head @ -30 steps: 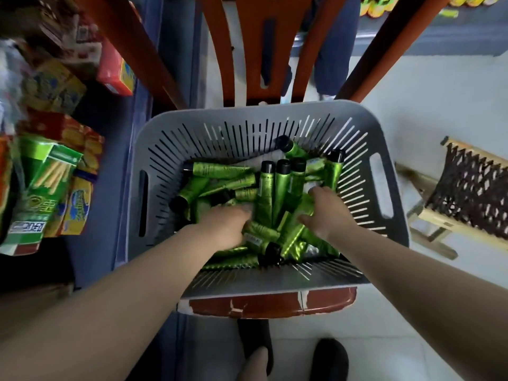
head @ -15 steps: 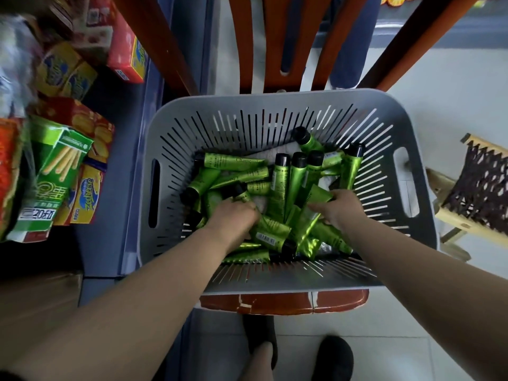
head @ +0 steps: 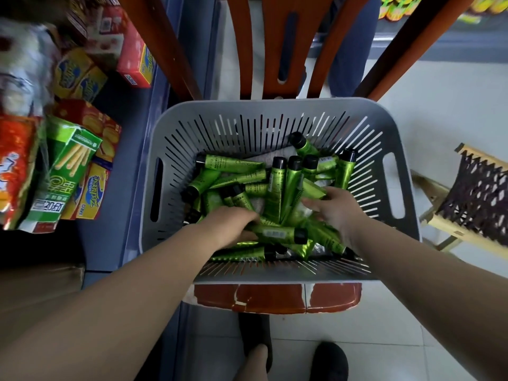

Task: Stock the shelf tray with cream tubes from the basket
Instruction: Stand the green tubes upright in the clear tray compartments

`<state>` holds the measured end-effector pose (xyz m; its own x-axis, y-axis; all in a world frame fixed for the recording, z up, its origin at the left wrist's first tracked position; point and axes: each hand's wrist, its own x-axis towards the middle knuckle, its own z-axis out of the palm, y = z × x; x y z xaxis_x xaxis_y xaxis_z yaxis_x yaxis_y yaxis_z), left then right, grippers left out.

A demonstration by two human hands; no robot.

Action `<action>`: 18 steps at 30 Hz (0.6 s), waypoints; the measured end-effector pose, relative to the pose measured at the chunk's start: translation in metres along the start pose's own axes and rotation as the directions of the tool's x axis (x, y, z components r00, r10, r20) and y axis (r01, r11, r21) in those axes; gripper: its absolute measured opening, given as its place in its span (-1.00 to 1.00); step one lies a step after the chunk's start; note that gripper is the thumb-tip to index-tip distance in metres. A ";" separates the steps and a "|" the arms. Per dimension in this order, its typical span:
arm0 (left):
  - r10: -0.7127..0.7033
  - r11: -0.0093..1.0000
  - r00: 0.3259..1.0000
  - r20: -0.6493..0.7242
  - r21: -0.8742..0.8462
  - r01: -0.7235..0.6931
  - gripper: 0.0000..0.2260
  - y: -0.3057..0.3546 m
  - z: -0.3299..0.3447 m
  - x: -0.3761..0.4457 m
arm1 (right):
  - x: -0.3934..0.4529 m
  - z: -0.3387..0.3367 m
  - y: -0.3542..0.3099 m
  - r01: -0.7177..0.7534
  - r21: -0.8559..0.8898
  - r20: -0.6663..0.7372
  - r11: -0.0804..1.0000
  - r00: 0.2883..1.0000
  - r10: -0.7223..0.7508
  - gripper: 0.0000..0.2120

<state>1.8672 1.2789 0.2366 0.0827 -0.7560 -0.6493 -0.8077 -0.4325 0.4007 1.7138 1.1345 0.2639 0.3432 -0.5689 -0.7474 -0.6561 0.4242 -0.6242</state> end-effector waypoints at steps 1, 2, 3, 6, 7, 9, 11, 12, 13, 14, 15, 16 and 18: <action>-0.002 0.999 1.000 0.007 -0.054 0.002 -0.68 0.004 -0.004 -0.004 | -0.001 -0.001 -0.001 0.015 -0.001 0.004 1.000 1.000 -0.015 -0.44; -0.004 0.996 1.000 0.012 -0.090 0.005 -0.65 0.007 -0.008 -0.008 | -0.004 -0.002 -0.004 0.028 -0.001 0.002 1.000 1.000 -0.028 -0.41; -0.004 0.994 1.000 0.012 -0.112 0.005 -0.65 0.011 -0.014 -0.012 | -0.006 -0.005 -0.007 0.042 0.005 -0.003 0.999 0.999 -0.042 -0.38; -0.017 0.980 1.000 -0.004 -0.199 0.016 -0.68 0.023 -0.032 -0.029 | -0.018 -0.013 -0.022 0.096 0.012 -0.016 0.995 0.995 -0.096 -0.43; -0.028 0.973 0.999 -0.019 -0.229 0.023 -0.66 0.029 -0.039 -0.038 | -0.025 -0.017 -0.028 0.128 0.014 -0.016 0.992 0.992 -0.128 -0.51; -0.054 0.958 0.997 -0.055 -0.284 0.037 -0.63 0.044 -0.054 -0.058 | -0.041 -0.025 -0.041 0.189 0.000 0.004 0.982 0.982 -0.189 -0.75; -0.082 0.928 0.993 -0.085 -0.371 0.044 -0.65 0.056 -0.068 -0.078 | -0.060 -0.033 -0.054 0.246 -0.024 0.012 0.969 0.969 -0.246 -0.92; -0.095 0.906 0.990 -0.100 -0.422 0.044 -0.67 0.062 -0.075 -0.089 | -0.069 -0.037 -0.060 0.276 -0.032 0.013 0.961 0.961 -0.276 -0.90; -0.103 0.891 0.987 -0.121 -0.452 0.038 -0.70 0.068 -0.081 -0.101 | -0.079 -0.041 -0.065 0.311 -0.031 0.017 0.950 0.950 -0.310 -0.90; -0.114 0.887 0.982 -0.149 -0.460 0.033 -0.72 0.074 -0.088 -0.113 | -0.091 -0.046 -0.071 0.342 -0.038 0.020 0.939 0.940 -0.342 -0.92; -0.128 0.881 0.975 -0.181 -0.472 0.028 -0.75 0.080 -0.095 -0.125 | -0.101 -0.051 -0.077 0.378 -0.044 0.021 0.925 0.926 -0.377 -0.93; -0.145 0.867 0.966 -0.214 -0.498 0.020 -0.79 0.087 -0.104 -0.138 | -0.112 -0.056 -0.084 0.404 -0.059 0.025 0.913 0.915 -0.403 -0.89; -0.186 0.835 0.937 -0.295 -0.551 -0.007 -0.83 0.104 -0.124 -0.165 | -0.136 -0.068 -0.100 0.463 -0.094 0.053 0.881 0.886 -0.460 -0.82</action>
<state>1.8421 1.2977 0.4650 0.3998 -0.7729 -0.4928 -0.3535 -0.6261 0.6951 1.6876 1.1215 0.4434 0.6416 -0.6620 -0.3873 -0.4822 0.0446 -0.8749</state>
